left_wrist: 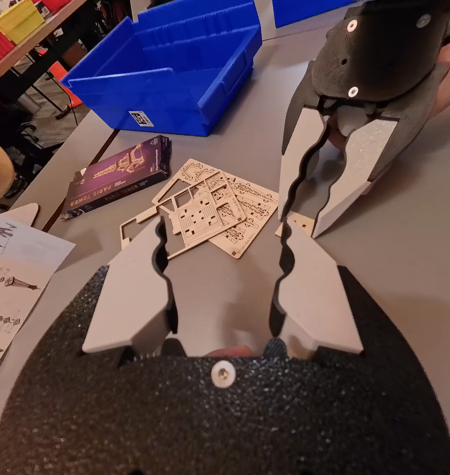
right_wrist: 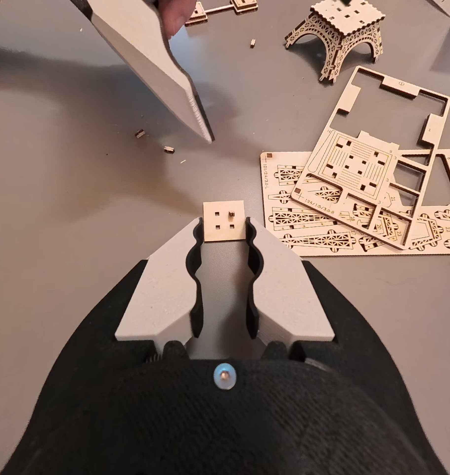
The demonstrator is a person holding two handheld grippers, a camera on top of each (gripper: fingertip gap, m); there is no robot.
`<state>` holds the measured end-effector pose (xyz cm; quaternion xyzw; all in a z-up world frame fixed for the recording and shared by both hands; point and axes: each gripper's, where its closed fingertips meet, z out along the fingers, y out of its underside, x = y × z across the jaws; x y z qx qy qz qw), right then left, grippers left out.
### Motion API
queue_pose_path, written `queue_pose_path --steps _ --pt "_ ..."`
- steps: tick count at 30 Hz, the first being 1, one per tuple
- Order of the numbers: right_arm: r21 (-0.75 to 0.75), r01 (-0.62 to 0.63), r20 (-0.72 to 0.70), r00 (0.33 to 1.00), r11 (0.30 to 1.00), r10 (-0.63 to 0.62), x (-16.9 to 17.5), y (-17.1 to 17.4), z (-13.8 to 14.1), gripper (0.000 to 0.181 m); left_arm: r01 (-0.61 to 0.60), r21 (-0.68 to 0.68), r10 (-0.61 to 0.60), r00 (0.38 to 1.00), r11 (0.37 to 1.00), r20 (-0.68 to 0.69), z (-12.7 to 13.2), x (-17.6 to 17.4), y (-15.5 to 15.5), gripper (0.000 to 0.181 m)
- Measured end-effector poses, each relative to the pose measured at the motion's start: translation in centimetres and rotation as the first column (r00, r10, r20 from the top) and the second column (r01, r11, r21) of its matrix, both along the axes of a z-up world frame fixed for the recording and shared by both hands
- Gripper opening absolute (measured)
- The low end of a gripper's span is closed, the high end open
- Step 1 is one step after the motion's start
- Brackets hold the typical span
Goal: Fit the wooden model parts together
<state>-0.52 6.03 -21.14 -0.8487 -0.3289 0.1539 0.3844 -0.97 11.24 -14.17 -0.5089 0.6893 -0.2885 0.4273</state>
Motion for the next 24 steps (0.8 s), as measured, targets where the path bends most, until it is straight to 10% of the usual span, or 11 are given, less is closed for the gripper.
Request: queue_pose_path --steps 8,11,14,16,19,24 --pt "0.024 0.000 -0.021 1.000 1.000 0.001 0.0 -0.4 0.8 0.073 -0.024 -0.089 0.030 0.997 0.996 0.071 1.5 0.0 0.2 0.089" --pt "0.197 0.192 0.079 0.974 0.961 -0.211 5.7 -1.8 6.6 0.093 -0.027 -0.082 0.035 0.995 0.996 0.093 2.2 -0.3 0.4 0.089" --pt "0.497 0.622 0.150 0.625 0.605 -0.766 22.1 -9.7 13.7 0.087 -0.023 -0.046 0.028 0.993 0.999 0.112 3.2 -1.2 0.8 0.089" --pt "0.541 0.751 0.054 0.418 0.378 -0.907 30.4 -16.9 15.0 0.061 -0.008 -0.058 0.016 0.991 0.998 0.134 3.4 -1.6 1.0 0.089" --pt "0.557 0.813 -0.127 0.286 0.171 -0.950 38.0 -23.7 13.9 0.052 -0.013 -0.116 0.028 0.991 0.993 0.130 2.9 -1.6 1.4 0.090" --pt "0.405 0.899 -0.175 0.253 0.165 -0.951 40.6 -25.8 9.3 0.027 -0.005 -0.099 0.016 0.993 0.995 0.117 2.3 -1.3 0.7 0.093"
